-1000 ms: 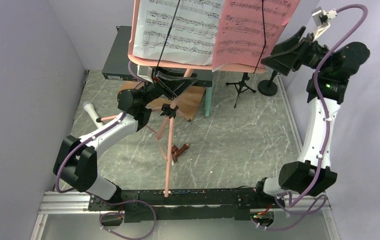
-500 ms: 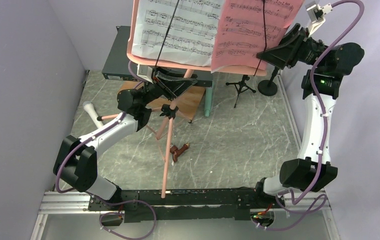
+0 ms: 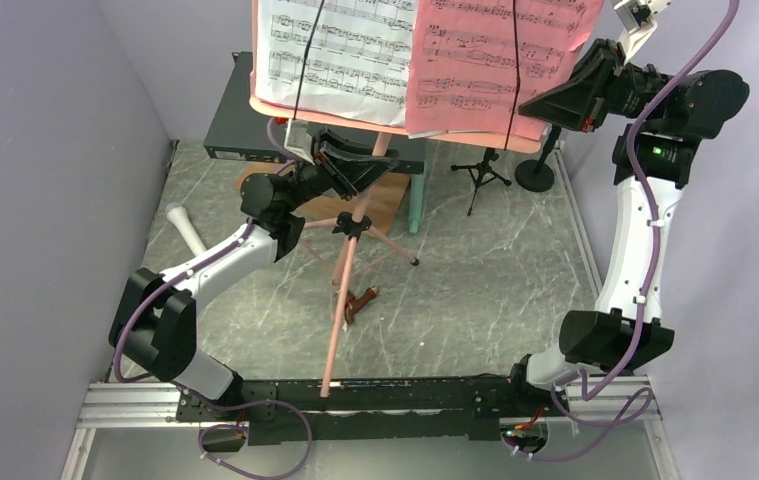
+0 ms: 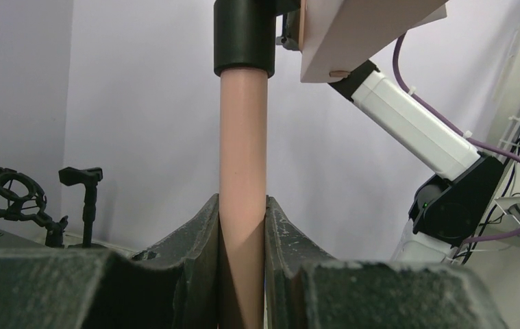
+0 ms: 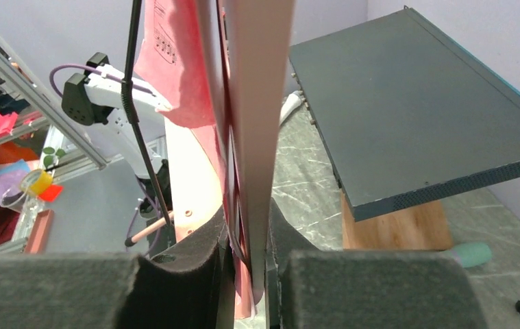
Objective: Pack up the instrument practice props
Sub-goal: Place the music stand at the center of the board.
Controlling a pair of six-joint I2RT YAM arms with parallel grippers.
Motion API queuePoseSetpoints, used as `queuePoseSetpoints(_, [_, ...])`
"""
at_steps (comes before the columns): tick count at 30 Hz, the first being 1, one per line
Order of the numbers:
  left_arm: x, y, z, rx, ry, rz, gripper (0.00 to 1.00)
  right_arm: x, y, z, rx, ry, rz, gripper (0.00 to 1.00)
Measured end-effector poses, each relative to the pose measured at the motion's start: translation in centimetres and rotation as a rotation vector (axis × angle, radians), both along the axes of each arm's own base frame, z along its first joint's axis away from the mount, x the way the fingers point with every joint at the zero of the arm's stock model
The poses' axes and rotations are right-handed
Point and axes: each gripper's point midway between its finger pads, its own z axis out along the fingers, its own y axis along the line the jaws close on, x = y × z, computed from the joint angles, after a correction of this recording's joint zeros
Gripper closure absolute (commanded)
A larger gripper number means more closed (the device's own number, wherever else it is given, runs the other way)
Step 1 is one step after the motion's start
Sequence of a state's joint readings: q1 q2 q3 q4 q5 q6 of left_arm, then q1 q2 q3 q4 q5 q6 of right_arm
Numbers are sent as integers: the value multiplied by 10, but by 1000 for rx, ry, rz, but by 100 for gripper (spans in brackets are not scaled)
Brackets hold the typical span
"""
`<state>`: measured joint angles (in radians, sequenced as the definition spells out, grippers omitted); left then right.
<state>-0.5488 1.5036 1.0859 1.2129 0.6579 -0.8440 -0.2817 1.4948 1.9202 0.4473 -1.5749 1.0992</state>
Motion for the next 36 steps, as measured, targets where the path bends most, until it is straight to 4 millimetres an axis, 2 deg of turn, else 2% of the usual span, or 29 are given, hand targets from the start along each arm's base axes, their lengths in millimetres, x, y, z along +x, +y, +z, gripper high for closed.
queuePoseSetpoints(9, [12,-7,-4,46,-15,37,100,22,-6,2,-9,-31,2,90])
queuePoseSetpoints(13, [23,-16,-12,67,-23,40,100,30,-8,7,-19,-63,3,90])
queuePoseSetpoints(26, [52,-37,-34,75,-43,38,100,52,-15,7,-30,-104,2,89])
queuePoseSetpoints(31, [56,-39,-39,76,-56,63,100,61,-17,2,-31,-107,3,88])
queuePoseSetpoints(36, [58,-39,-51,87,-73,85,100,59,-16,-11,-30,-106,5,87])
